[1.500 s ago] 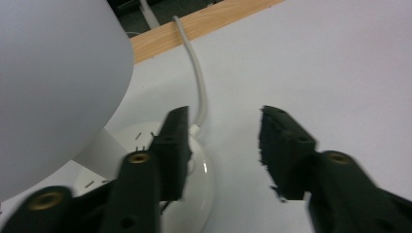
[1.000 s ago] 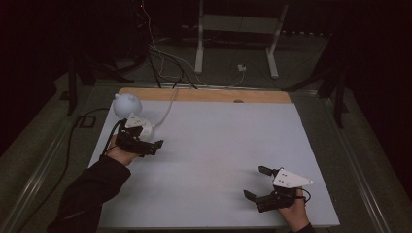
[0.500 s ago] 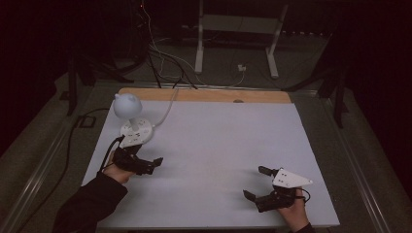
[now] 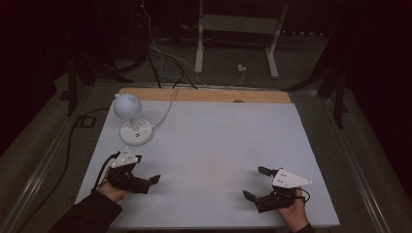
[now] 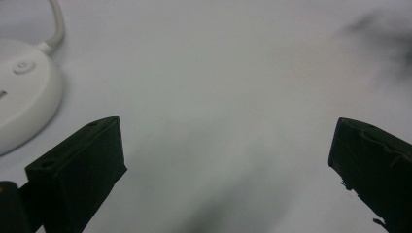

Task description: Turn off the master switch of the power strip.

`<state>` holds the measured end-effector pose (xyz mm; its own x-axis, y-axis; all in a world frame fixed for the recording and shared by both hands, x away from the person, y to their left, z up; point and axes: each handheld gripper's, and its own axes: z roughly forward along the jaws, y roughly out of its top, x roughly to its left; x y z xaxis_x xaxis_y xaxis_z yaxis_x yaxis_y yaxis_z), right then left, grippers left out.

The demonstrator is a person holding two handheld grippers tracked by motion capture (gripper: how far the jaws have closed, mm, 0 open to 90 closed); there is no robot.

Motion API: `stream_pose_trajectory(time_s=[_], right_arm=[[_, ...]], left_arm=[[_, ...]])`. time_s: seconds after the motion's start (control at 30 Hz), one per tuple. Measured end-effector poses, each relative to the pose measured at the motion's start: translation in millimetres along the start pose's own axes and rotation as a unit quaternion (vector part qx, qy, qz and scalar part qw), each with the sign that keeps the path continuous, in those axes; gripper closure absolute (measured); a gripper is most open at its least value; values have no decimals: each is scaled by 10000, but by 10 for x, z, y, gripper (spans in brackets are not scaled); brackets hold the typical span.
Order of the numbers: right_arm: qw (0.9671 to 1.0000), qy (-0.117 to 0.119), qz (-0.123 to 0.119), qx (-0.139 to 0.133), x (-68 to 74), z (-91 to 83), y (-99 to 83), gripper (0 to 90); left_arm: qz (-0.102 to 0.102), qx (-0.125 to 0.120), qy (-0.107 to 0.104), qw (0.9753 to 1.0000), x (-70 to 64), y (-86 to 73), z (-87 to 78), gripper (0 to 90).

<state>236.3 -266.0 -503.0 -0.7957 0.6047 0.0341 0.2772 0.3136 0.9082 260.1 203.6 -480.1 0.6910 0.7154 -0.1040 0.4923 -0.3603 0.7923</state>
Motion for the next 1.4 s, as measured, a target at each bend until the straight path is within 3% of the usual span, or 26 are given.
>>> stream_pose_trajectory(time_s=[0.47, 0.63, 0.77, 0.93, 1.1, 1.4], right_arm=[[10000, 8, -25, 24, -2, -3, -3, 0], [10000, 16, -26, 46, 0, -1, -5, 0], [10000, 20, -47, 47, 1, 3, -4, 0], [10000, 26, -52, 63, 4, 5, -5, 0], [9999, 59, -52, 98, 3, 20, -8, 0], [9999, 88, -47, 138, -5, 43, -17, 0]], left_arm=[[67, 226, -27, 9997, -107, -353, -25, 3], [92, 14, -92, 9999, -79, -448, -82, 3], [136, 30, 83, 9999, -55, -523, -109, 3], [103, 36, 151, 9998, -4, -557, -100, 3], [271, 22, 246, 9993, -8, -550, -58, 4], [290, -51, 203, 9994, -12, -542, -64, 4]])
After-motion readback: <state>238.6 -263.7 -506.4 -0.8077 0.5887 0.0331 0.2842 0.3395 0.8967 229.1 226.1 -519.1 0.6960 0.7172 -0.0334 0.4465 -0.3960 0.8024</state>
